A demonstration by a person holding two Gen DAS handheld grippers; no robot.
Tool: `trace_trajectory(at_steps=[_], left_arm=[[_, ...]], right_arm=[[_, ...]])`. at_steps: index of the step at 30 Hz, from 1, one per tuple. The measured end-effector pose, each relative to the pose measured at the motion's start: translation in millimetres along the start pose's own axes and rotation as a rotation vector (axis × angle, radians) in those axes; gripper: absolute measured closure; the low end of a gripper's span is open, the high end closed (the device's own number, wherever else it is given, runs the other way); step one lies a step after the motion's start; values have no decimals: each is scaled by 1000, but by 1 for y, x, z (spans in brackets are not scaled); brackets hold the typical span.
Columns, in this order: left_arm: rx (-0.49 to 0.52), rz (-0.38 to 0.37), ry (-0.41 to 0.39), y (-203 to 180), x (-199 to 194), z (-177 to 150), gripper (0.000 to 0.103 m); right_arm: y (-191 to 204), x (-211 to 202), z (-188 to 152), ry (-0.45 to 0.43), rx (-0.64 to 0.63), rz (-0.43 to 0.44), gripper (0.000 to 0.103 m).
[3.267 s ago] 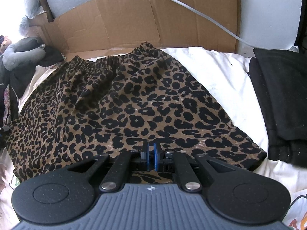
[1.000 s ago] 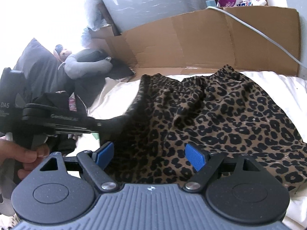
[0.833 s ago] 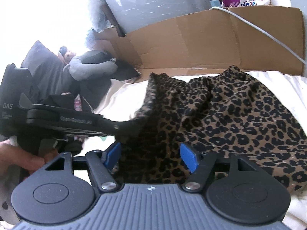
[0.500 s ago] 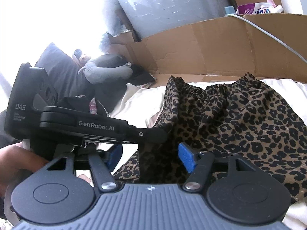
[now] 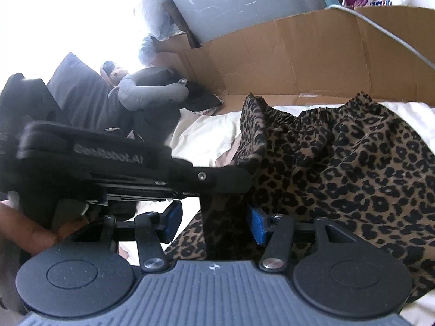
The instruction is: Fold clothes
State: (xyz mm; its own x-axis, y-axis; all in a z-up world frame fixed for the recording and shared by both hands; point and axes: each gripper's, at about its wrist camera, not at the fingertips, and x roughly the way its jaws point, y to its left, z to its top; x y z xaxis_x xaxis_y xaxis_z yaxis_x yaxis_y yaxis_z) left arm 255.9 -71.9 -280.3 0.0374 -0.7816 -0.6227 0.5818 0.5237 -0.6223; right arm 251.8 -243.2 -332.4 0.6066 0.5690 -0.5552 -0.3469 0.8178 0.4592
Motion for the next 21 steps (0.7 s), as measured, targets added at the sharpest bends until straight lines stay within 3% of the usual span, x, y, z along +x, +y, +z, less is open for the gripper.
trace_trajectory(at_steps=[14,15,17,19,21], left_arm=[[-71,-89,5,-4,-4,-5,98],[-71,-98,8,-4,-4,-5,98],[-54,-114,13,-7,-4,-5,98],[-40,-132,5,-7,-9,-5,98],[-56,-166,-7,-6,-15,-4,94]], right_arm=[[5,12,2,-46,43,-144,56],[6,12,2,-48,38,-156,58],[9,13,2,-52,28,-181,73],[8,10,3,-63,20,-207,100],[2,5,4,-74,29,-221,101]])
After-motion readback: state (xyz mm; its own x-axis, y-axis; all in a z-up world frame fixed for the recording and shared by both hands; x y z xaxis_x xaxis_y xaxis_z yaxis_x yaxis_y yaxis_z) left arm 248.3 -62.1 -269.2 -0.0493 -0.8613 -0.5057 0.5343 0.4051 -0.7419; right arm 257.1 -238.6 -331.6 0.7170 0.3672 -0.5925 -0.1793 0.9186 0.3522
